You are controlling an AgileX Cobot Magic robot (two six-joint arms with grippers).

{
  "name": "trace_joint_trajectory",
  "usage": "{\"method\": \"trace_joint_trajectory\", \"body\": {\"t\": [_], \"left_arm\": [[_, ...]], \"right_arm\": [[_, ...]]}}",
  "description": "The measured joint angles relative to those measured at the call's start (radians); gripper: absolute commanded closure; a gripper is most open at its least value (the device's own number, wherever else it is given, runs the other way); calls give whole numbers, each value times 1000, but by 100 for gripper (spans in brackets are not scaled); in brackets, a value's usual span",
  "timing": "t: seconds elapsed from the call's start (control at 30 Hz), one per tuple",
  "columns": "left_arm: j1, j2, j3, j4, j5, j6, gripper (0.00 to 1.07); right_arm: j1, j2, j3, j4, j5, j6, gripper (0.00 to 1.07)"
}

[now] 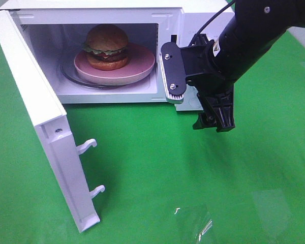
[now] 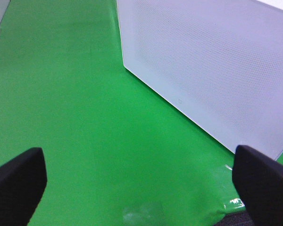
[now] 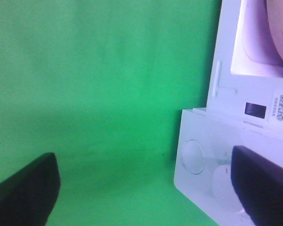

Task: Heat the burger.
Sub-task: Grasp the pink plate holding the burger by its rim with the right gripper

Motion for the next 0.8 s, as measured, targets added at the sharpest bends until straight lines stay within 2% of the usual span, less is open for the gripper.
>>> {"method": "trace_joint_trajectory", "body": {"t": [0.3,0.47,0.8], "left_arm": [[0,0,0,0,0,0,7],[0,0,0,0,0,0,7],[0,0,0,0,0,0,7]], "right_arm": [[36,0,0,-143,-124,14,9],[56,20,-8,-152,-197,33,11],[69,155,-137,-152,-259,35,13]]}}
